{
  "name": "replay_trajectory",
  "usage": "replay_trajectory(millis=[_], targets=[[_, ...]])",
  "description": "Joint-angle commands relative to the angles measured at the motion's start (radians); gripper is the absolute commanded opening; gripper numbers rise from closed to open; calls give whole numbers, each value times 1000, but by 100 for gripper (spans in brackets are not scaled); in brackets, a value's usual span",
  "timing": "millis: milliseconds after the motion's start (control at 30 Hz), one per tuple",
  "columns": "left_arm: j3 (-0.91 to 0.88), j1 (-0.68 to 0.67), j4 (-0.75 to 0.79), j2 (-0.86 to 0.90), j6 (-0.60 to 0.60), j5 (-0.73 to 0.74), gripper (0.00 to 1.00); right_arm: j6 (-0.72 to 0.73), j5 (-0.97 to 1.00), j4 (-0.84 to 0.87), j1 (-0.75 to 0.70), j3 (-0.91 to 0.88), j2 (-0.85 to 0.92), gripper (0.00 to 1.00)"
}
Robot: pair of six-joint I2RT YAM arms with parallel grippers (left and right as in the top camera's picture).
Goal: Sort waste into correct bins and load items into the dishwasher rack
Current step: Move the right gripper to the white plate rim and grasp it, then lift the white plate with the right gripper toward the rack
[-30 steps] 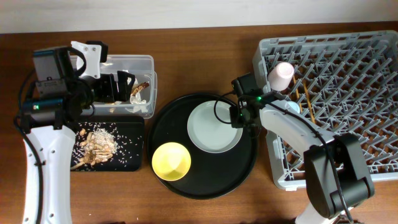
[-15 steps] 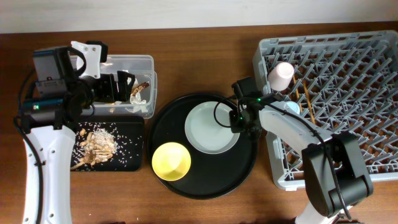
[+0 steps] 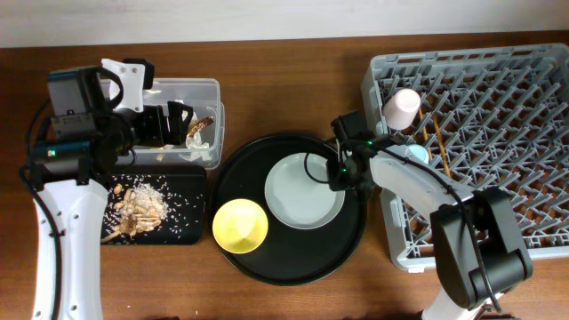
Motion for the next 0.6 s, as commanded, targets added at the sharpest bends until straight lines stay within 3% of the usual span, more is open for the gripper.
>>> replay_trajectory(millis=[0, 433, 567], targets=[[14, 5, 2, -6, 12, -3, 99, -1, 27, 23, 5, -5, 9, 44], [14, 5, 2, -6, 12, -3, 99, -4, 88, 78, 5, -14, 38, 43], [14, 5, 2, -6, 12, -3, 99, -4, 88, 80, 5, -26, 38, 31]])
